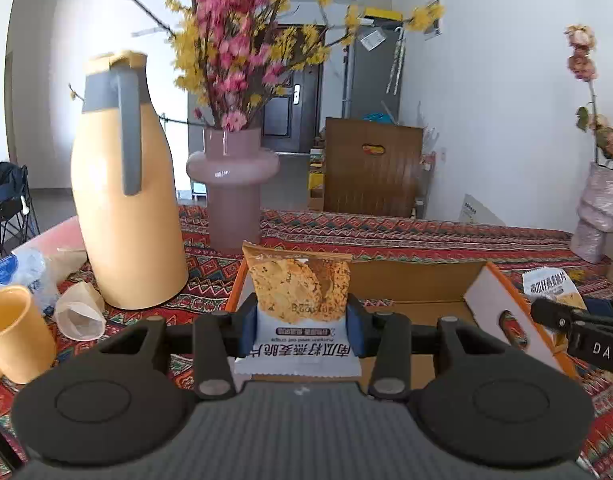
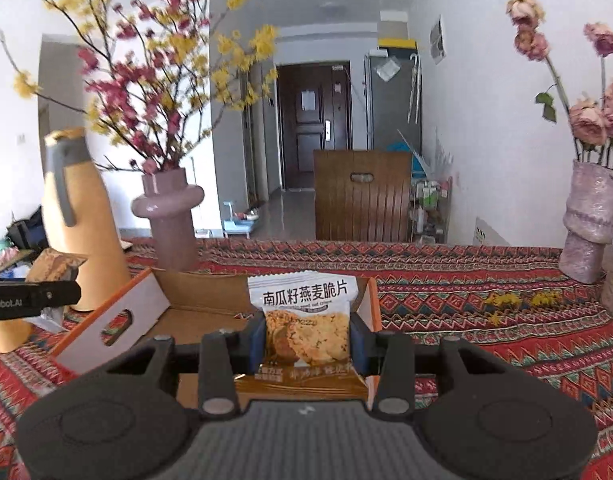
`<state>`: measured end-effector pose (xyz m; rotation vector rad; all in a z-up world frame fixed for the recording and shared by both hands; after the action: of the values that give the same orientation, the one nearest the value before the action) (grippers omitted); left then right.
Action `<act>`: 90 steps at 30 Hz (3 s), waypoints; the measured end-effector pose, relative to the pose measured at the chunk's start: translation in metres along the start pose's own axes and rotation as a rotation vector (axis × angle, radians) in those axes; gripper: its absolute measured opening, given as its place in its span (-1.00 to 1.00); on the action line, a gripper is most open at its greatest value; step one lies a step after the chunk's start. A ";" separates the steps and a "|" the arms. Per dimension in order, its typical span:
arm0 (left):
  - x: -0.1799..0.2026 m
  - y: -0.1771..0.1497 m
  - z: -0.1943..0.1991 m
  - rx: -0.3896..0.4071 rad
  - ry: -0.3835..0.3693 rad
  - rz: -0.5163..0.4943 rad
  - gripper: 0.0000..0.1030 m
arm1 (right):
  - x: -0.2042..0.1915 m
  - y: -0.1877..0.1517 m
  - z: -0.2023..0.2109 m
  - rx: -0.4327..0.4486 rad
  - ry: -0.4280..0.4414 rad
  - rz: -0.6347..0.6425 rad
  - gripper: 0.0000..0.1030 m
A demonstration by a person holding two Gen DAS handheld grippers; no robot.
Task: Organize snacks
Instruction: 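Carry the crisp packet over the cardboard box with the right gripper, then open the right gripper to drop the crisp packet into the box, then move the right gripper back to the silver wrapper in the pile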
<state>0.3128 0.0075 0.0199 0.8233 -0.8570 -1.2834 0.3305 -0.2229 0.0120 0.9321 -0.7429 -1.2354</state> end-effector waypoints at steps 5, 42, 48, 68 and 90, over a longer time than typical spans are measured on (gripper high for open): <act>-0.008 -0.015 -0.029 -0.021 -0.002 0.039 -0.15 | 0.003 -0.008 -0.034 -0.023 -0.009 -0.036 -0.21; -0.009 0.000 0.052 0.125 -0.012 0.067 1.00 | 0.001 0.009 0.029 0.173 -0.008 -0.046 1.00; -0.008 -0.014 0.086 0.127 -0.021 0.045 1.00 | -0.007 0.002 0.067 0.194 -0.001 -0.028 1.00; -0.056 -0.119 0.114 0.034 0.024 0.037 1.00 | -0.014 -0.091 0.145 0.106 0.014 -0.055 1.00; -0.069 -0.142 0.091 0.009 -0.013 0.080 1.00 | 0.003 -0.135 0.138 -0.018 -0.041 -0.119 1.00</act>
<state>0.1621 0.0578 -0.0693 0.7810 -0.8983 -1.2173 0.1501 -0.2599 -0.0464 0.9496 -0.7160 -1.3674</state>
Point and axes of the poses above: each gripper's, at about its wrist camera, not at the fingertips, and z roughly against the way its jaws point, x to its right, y to its top, the point moved 6 cm from there along -z, roughly the way its jaws point, and after that the axes turned 2 degrees about z, right-handed, at the moved point
